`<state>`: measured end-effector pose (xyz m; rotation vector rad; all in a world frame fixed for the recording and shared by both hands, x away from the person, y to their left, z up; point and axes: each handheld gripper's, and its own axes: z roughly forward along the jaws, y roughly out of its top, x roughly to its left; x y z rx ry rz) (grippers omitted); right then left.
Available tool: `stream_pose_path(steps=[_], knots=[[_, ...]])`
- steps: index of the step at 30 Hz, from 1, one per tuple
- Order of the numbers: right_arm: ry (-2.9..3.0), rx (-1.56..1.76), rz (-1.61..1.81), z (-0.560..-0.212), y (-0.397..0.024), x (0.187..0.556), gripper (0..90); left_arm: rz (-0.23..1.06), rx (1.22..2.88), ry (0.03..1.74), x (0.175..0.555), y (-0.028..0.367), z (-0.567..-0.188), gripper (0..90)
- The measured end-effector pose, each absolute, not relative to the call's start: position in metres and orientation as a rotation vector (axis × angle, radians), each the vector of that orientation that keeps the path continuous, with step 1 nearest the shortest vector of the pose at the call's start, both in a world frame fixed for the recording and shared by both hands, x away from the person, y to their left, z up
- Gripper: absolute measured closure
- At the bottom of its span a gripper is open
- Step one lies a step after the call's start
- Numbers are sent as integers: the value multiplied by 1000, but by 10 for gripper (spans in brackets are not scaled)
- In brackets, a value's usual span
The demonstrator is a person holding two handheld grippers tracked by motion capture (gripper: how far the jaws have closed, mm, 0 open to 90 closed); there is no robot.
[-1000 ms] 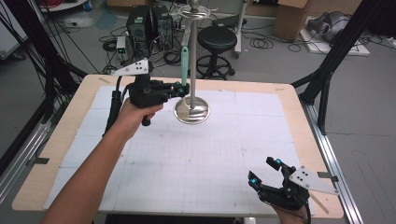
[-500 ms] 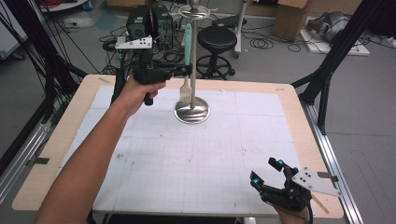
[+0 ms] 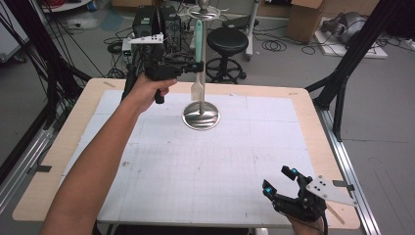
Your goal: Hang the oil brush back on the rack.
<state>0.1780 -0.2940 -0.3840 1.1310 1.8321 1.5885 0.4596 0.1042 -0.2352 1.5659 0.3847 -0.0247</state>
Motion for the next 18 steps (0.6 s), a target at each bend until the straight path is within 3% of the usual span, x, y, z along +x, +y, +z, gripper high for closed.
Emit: stream_pose_path(steps=[18], knots=[[1855,1135,1600,-388,-293,182,171,-59,1584,428,475,100,-241,842]])
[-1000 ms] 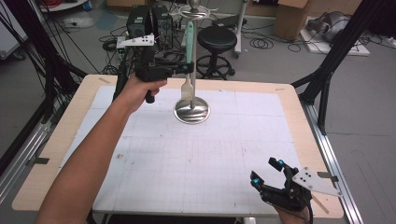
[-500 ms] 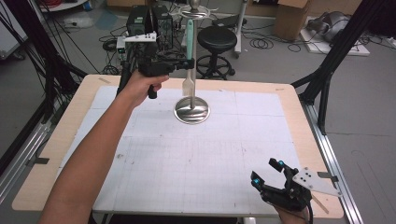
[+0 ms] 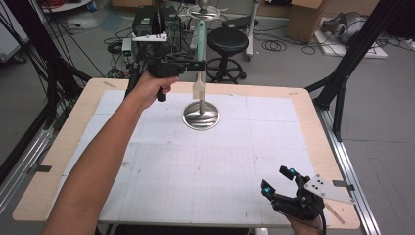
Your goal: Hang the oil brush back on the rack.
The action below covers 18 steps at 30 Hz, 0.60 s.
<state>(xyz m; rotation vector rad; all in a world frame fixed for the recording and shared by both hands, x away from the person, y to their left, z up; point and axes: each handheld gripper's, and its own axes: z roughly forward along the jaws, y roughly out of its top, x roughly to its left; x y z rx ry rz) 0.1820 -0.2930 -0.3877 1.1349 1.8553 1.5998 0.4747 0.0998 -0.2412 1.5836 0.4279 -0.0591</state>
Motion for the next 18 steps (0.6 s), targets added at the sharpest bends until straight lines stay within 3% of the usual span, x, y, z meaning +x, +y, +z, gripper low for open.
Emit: stream_pose_path(steps=[7,8,11,13,15,18], knots=[[1861,1137,1600,-389,-293,182,172,5,1595,477,472,96,-241,828],[1858,1136,1599,-389,-293,182,172,16,1605,490,471,96,-241,803],[1853,1137,1598,-388,-295,180,172,53,1622,537,464,96,-245,555],[1857,1134,1598,-388,-296,178,172,92,1637,555,457,100,-250,466],[1856,1137,1599,-388,-296,177,172,141,1631,570,448,105,-254,406],[1847,1130,1593,-388,-297,175,172,173,1615,575,431,116,-262,388]])
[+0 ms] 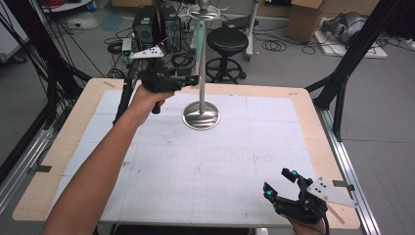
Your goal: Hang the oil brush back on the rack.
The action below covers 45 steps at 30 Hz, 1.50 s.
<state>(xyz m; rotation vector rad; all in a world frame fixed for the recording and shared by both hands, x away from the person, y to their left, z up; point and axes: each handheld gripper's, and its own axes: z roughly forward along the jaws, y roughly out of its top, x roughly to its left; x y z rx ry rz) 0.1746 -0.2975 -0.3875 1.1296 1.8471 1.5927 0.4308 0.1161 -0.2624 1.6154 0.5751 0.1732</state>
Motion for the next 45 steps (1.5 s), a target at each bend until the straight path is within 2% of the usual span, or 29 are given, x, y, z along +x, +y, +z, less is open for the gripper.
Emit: stream_pose_path(steps=[10,13,15,25,32,45], knots=[[1809,1147,1577,-386,-301,167,173,208,1547,533,356,151,-299,312],[1819,1155,1550,-388,-300,167,172,239,1548,540,335,159,-313,255],[1828,1156,1530,-389,-299,168,173,263,1549,543,320,165,-323,179],[1821,1173,1514,-394,-300,169,172,376,1570,552,257,205,-368,175],[1834,1168,1497,-396,-296,168,173,395,1557,640,240,233,-396,178],[1820,1215,1517,-402,-296,171,173,393,1560,666,242,242,-401,182]])
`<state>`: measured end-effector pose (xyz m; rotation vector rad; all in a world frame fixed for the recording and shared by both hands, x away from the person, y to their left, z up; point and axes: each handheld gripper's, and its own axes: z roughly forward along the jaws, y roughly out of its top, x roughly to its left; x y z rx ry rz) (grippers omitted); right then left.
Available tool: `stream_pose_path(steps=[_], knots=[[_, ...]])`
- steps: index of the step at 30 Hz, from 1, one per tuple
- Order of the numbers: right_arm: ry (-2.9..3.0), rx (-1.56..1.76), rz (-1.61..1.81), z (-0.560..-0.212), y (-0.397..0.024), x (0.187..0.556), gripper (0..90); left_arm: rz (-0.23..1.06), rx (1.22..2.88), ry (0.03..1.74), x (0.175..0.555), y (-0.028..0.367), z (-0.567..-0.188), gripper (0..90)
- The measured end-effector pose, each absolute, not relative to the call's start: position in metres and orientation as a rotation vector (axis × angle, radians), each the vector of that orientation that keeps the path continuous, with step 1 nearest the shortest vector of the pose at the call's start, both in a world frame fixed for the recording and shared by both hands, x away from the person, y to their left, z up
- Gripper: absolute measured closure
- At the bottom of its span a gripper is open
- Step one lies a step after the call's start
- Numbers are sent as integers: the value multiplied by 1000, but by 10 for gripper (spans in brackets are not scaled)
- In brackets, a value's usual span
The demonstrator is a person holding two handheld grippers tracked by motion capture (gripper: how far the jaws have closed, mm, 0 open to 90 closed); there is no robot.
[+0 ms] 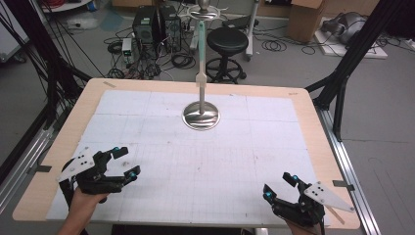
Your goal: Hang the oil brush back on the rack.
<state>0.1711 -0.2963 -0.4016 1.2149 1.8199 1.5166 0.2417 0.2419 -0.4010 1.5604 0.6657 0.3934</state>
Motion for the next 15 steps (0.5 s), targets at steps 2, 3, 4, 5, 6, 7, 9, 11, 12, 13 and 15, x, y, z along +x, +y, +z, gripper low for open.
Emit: stream_pose_path(steps=[2,3,4,5,6,7,9,11,12,13,15], knots=[[1814,1209,1521,-401,-297,171,172,390,1560,674,243,240,-402,182],[1814,1206,1520,-401,-297,171,173,392,1564,670,243,239,-402,182],[1816,1212,1520,-401,-297,170,172,391,1561,668,243,238,-402,183],[1817,1210,1517,-402,-298,171,173,392,1562,665,243,238,-401,183],[1818,1212,1516,-402,-298,171,173,392,1557,666,242,237,-401,183],[1818,1212,1515,-402,-298,170,173,392,1558,661,242,237,-400,184],[1819,1204,1514,-401,-297,171,172,390,1559,659,242,237,-400,185],[1820,1202,1511,-401,-297,171,173,388,1555,663,241,238,-400,185],[1823,1206,1508,-402,-297,171,172,389,1553,663,241,238,-400,185],[1823,1214,1508,-402,-297,171,173,389,1548,665,241,239,-400,185],[1824,1209,1509,-402,-296,172,173,390,1544,667,241,239,-400,185]])
